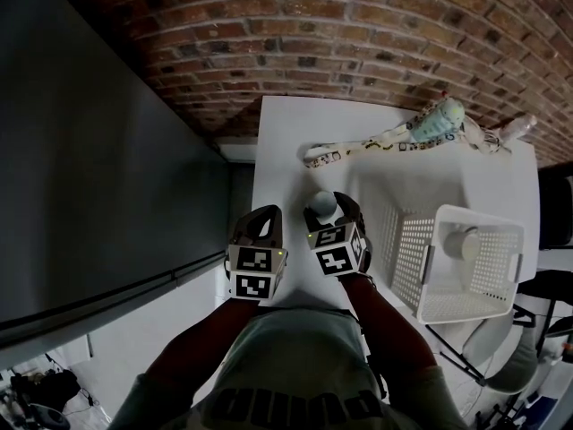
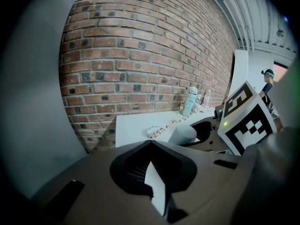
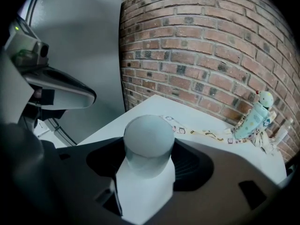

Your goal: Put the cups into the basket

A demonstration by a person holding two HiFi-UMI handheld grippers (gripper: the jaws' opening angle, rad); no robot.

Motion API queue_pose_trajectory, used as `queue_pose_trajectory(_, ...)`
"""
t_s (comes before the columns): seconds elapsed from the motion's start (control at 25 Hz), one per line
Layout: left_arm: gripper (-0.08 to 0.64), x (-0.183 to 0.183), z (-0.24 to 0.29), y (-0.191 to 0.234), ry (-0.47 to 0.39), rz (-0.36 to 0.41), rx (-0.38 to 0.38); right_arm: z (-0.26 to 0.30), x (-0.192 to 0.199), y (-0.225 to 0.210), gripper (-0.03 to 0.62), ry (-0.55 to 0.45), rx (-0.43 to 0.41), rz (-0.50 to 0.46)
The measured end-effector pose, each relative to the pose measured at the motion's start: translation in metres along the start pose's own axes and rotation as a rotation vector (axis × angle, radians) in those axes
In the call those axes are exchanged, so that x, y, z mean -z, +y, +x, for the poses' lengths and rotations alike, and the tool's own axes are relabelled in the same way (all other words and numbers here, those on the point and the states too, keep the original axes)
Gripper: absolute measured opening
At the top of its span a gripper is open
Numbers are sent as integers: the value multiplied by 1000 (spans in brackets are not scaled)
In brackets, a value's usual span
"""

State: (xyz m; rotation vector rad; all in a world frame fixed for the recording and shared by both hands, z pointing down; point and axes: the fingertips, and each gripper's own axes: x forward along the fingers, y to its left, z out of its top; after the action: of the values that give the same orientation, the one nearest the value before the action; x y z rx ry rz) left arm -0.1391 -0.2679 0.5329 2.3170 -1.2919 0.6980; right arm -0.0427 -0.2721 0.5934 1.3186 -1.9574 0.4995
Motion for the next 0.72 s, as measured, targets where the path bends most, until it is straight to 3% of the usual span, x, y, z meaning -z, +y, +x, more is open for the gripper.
queue_pose_trajectory(0.72,3,-24,-30,-51,-54,8,85,-134,-52,4,314,-199,-8,65)
